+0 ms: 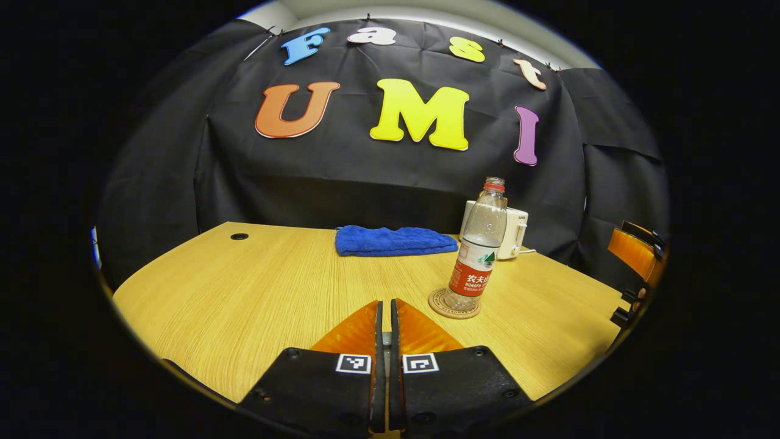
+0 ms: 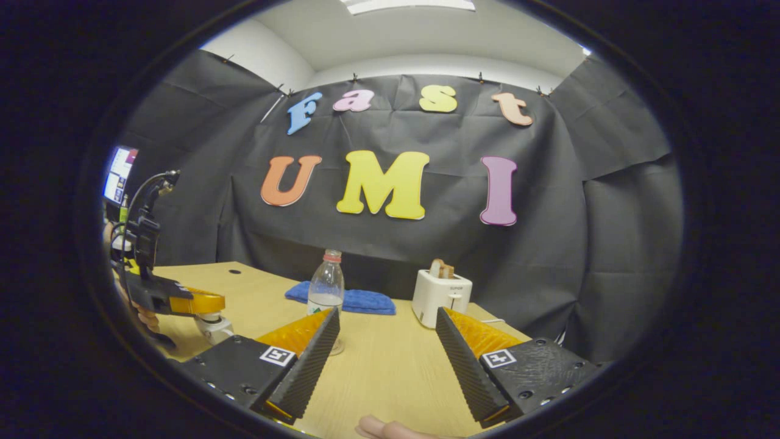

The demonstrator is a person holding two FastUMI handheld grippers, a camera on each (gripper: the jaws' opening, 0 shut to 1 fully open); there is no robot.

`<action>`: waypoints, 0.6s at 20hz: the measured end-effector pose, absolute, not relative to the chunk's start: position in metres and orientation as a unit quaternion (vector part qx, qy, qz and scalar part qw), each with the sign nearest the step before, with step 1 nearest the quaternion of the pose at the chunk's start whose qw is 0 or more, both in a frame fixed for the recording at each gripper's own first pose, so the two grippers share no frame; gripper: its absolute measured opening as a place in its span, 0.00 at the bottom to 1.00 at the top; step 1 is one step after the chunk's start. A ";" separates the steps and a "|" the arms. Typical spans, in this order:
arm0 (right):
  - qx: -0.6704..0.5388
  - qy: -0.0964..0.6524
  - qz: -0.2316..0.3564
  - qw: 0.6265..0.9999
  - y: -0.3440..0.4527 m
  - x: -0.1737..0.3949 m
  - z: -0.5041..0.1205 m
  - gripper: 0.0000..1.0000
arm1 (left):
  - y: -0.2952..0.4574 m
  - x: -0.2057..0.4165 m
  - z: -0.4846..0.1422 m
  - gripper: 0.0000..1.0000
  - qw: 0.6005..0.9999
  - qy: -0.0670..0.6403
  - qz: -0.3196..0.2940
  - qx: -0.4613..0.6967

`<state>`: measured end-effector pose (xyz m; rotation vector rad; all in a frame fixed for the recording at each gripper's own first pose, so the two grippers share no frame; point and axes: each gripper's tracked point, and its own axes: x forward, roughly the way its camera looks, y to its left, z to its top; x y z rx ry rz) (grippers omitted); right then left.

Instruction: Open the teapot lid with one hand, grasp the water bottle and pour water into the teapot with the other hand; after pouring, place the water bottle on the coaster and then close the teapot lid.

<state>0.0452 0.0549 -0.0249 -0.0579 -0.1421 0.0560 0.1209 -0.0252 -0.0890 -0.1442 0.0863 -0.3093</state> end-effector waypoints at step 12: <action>-0.038 -0.068 0.032 0.996 0.056 0.047 -0.027 0.95 | -0.032 0.119 -0.100 0.10 0.989 0.059 -0.129 -0.046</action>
